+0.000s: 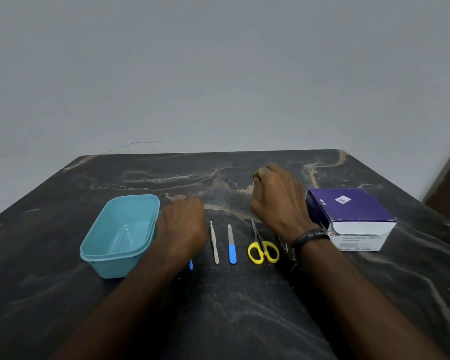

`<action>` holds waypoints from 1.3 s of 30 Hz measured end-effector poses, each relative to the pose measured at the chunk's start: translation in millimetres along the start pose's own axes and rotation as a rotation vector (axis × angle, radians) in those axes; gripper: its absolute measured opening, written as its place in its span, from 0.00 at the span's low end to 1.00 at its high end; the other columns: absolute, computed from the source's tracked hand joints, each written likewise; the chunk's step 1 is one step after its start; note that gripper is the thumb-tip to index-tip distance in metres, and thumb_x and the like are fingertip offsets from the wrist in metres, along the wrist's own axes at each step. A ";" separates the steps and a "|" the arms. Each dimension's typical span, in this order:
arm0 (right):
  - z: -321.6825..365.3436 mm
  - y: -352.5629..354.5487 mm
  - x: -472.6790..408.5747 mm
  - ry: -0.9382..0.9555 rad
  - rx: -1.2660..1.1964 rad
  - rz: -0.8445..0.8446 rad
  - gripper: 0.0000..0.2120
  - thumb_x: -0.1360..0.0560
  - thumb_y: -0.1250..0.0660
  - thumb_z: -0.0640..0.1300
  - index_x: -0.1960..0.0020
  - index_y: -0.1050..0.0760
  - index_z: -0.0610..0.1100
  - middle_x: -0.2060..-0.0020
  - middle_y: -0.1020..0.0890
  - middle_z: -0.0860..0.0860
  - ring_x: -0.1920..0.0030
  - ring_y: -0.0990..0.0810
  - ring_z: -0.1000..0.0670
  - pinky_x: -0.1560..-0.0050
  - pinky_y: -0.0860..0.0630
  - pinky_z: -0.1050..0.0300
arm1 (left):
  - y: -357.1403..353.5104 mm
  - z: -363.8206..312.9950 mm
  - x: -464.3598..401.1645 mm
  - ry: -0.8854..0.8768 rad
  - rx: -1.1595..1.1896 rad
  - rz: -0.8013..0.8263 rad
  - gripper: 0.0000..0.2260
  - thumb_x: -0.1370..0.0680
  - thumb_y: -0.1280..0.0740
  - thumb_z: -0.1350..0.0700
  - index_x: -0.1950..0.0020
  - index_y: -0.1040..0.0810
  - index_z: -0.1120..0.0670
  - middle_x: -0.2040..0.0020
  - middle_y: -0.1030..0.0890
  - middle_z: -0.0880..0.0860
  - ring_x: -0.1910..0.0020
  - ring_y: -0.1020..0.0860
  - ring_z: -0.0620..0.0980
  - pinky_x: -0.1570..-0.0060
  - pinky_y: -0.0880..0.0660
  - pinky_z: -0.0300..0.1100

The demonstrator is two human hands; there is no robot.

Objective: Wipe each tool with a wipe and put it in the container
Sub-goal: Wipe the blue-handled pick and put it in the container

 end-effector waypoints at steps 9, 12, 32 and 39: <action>4.6 -1.2 4.6 0.025 -0.115 -0.063 0.08 0.22 0.38 0.42 0.53 0.22 0.42 0.56 0.20 0.47 0.58 0.22 0.46 0.57 0.23 0.47 | 2.2 -9.0 13.1 -0.036 -0.061 0.052 0.09 0.22 0.37 0.63 0.42 0.24 0.57 0.45 0.20 0.57 0.47 0.20 0.55 0.51 0.25 0.45; 5.9 -5.0 6.1 0.015 -0.188 -0.053 0.05 0.24 0.34 0.40 0.51 0.20 0.43 0.57 0.18 0.49 0.57 0.20 0.49 0.56 0.21 0.48 | 6.7 -11.6 17.1 -0.050 -0.049 0.043 0.07 0.22 0.37 0.63 0.45 0.24 0.56 0.46 0.20 0.56 0.47 0.21 0.55 0.53 0.28 0.45; -2.6 -29.1 17.0 -0.448 -1.272 0.092 0.04 0.25 0.30 0.42 0.55 0.18 0.41 0.61 0.15 0.42 0.59 0.17 0.46 0.63 0.24 0.55 | 11.3 -12.7 9.2 -0.082 1.355 -0.264 0.06 0.24 0.30 0.60 0.58 0.20 0.50 0.65 0.16 0.54 0.67 0.16 0.52 0.63 0.19 0.46; -1.3 -36.5 19.2 -0.499 -1.335 0.145 0.04 0.26 0.29 0.40 0.57 0.16 0.42 0.68 0.21 0.45 0.67 0.27 0.50 0.67 0.29 0.57 | 8.0 -12.3 9.4 -0.068 1.393 -0.248 0.04 0.25 0.29 0.59 0.58 0.19 0.51 0.65 0.15 0.52 0.67 0.16 0.51 0.64 0.18 0.45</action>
Point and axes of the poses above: each hand's wrist, its own x-axis away from the middle knuckle, its own y-axis out of the back of the hand, z = x × y, the point moved 9 cm from there along -x, towards the middle knuckle
